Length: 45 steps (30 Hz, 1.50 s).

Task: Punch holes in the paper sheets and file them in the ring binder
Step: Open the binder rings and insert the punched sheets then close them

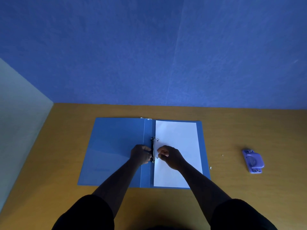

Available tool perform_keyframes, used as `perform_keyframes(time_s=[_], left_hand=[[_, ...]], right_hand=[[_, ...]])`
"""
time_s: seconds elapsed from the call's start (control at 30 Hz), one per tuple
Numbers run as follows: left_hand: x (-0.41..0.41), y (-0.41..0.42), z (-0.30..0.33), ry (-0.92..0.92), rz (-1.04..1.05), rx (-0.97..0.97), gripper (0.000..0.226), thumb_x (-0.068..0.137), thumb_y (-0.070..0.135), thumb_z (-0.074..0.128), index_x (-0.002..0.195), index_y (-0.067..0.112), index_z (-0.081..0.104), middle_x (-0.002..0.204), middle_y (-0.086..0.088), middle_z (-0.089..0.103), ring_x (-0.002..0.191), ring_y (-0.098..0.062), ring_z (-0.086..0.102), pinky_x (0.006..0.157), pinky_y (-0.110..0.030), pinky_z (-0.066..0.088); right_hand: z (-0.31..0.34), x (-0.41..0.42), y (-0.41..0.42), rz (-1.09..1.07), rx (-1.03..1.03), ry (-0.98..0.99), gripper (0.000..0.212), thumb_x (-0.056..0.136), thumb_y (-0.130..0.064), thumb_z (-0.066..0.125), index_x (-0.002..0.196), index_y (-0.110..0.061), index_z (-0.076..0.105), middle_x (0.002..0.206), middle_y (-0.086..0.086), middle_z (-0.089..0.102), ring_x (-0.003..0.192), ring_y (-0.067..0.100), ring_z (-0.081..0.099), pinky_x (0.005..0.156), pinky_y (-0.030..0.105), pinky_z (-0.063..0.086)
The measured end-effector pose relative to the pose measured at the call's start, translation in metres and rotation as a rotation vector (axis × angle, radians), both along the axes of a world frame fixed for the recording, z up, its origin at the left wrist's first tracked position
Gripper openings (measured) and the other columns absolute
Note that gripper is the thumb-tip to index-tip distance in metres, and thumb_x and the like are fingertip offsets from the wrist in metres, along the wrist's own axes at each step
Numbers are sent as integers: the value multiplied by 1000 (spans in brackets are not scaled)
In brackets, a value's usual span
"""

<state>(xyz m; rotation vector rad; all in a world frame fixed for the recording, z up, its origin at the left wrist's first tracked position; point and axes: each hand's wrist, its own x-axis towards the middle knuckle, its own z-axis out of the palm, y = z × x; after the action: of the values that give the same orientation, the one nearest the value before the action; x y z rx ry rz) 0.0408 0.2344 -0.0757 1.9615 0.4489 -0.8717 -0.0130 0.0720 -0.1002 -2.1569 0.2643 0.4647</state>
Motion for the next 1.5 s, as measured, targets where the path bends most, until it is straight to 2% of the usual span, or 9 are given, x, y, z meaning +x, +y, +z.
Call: perform_keyframes(time_s=[0.13, 0.37, 0.53, 0.7, 0.87, 1.07, 1.23, 1.33, 1.5], left_hand=[[-1, -2, -5, -80, -21, 38, 10, 80, -6, 66, 85, 3, 69, 73, -18, 69, 66, -30, 70, 70, -43, 62], [-3, -4, -5, -183, -95, 117, 8, 75, -4, 69, 77, 4, 67, 73, -19, 70, 67, -32, 73, 64, -43, 62], [-7, -8, -4, -285, -225, 224, 16, 71, 9, 79, 80, 5, 67, 83, -11, 71, 72, -22, 64, 65, -25, 49], [-5, -6, -6, -213, -179, 212, 19, 68, 12, 84, 75, 6, 68, 75, -11, 73, 66, -25, 72, 68, -33, 61], [3, -3, 3, -68, -100, 143, 24, 84, 3, 66, 68, 19, 58, 59, 4, 63, 55, -12, 62, 48, -18, 55], [8, -1, 6, -47, -150, 178, 25, 90, 7, 57, 112, 2, 67, 70, 5, 57, 58, -9, 59, 47, -19, 51], [2, -6, 11, -198, -294, 253, 30, 78, 31, 75, 92, 3, 74, 80, -7, 70, 79, -24, 70, 73, -33, 59], [-3, -12, 9, -312, -402, 289, 28, 65, 30, 86, 75, 6, 74, 71, -7, 73, 68, -21, 71, 71, -35, 61], [-8, -23, 14, -378, -491, 299, 27, 63, 24, 87, 81, 8, 75, 79, -7, 75, 73, -20, 72, 73, -34, 60]], right_hand=[[-6, 1, 5, 5, -50, -38, 19, 88, -19, 66, 107, -16, 67, 105, 1, 70, 99, 17, 66, 85, 30, 54], [-12, -2, 10, 49, -222, -73, 19, 94, -28, 56, 112, -25, 61, 113, -2, 64, 107, 19, 56, 91, 37, 47], [-12, -4, 14, 81, -299, -47, 26, 97, -36, 50, 120, -27, 55, 124, -2, 56, 116, 22, 47, 93, 37, 35], [-10, -3, 14, 85, -299, -22, 26, 97, -36, 50, 121, -27, 54, 128, -1, 54, 119, 23, 46, 94, 37, 35], [-7, -2, 12, 80, -256, -7, 25, 96, -38, 51, 119, -28, 56, 123, -2, 57, 117, 21, 48, 91, 36, 34], [-1, -1, 10, 99, -220, 21, 26, 96, -38, 52, 118, -26, 56, 121, -1, 58, 115, 21, 49, 93, 38, 35], [2, 2, 10, 95, -200, 51, 24, 94, -39, 55, 114, -26, 57, 120, -1, 60, 115, 22, 51, 96, 41, 39], [4, 3, 11, 74, -192, 66, 20, 92, -38, 57, 109, -26, 60, 116, -3, 64, 113, 21, 55, 96, 43, 44], [14, 10, 9, 28, -189, 72, 19, 94, -18, 50, 102, -18, 67, 108, -1, 70, 104, 22, 63, 90, 37, 51]])
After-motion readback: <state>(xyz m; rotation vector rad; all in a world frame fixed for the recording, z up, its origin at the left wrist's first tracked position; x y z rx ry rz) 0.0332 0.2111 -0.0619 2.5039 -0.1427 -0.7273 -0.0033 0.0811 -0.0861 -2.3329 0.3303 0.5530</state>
